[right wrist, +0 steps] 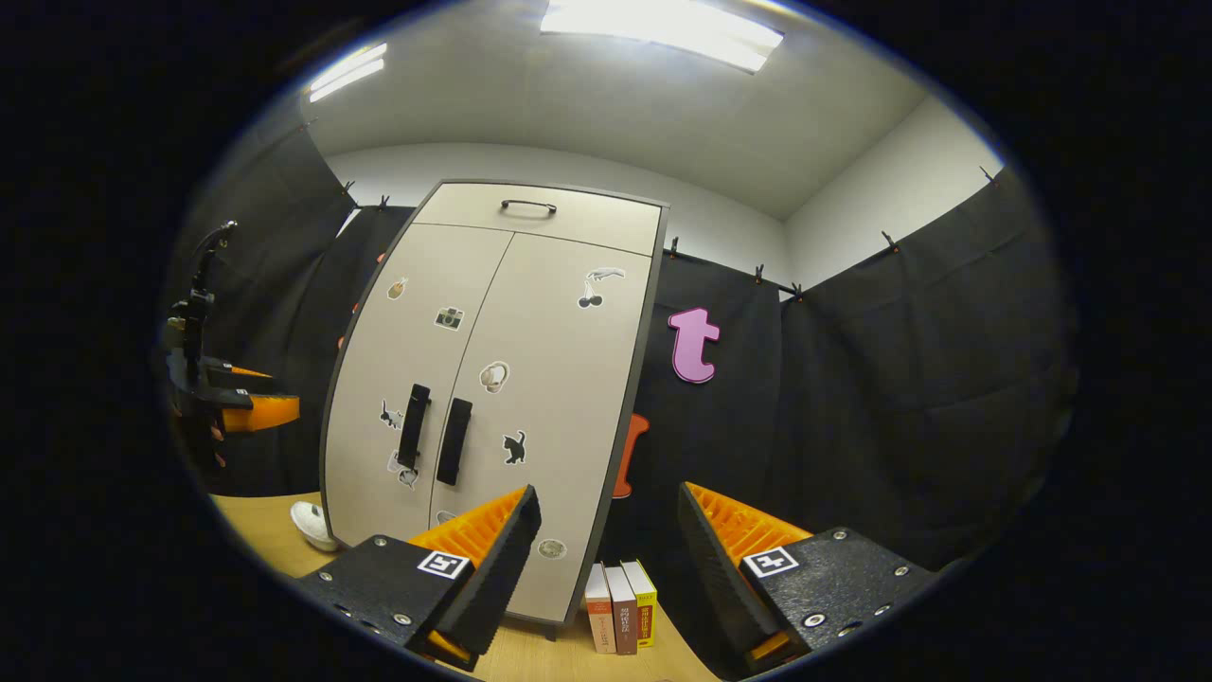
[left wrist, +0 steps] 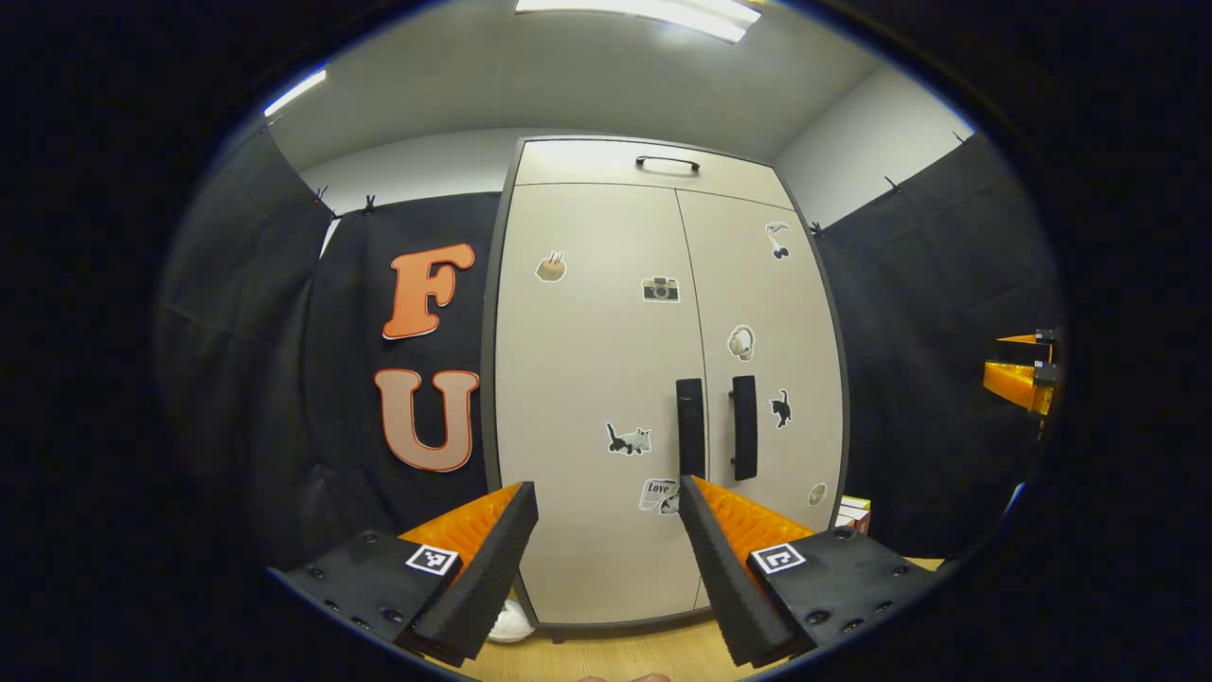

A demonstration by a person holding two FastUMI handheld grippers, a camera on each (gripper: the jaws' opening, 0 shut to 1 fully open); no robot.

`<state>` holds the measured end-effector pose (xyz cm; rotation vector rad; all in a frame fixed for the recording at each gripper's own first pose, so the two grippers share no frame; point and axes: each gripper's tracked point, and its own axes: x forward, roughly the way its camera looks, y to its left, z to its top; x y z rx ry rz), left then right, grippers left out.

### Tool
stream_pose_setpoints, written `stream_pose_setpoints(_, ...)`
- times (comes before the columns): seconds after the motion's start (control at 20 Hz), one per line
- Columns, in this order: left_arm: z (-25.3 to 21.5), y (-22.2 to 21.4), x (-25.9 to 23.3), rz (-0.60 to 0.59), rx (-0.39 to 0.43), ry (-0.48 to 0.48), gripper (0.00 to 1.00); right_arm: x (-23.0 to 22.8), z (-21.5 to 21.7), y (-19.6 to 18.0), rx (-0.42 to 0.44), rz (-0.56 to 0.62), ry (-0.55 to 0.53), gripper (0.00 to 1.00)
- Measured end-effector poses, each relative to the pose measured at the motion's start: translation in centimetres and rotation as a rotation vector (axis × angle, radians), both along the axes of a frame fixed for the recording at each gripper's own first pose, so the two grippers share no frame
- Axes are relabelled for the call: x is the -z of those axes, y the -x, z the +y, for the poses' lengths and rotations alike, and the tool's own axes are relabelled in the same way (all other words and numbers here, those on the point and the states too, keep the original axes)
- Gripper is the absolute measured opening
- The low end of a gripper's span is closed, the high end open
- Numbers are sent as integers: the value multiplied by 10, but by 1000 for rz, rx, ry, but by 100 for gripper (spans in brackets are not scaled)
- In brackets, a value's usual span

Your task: Open the right door of the double-door shoe cabinet with the right hand, and open the left door with the left hand.

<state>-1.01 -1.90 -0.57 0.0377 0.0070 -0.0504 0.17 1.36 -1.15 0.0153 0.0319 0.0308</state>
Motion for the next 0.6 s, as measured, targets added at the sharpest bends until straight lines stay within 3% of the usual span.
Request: stream_pose_setpoints(0.6, 38, -8, -2, -19, -50, 20, 97, 4, 28, -22, -29, 24, -6, 89)
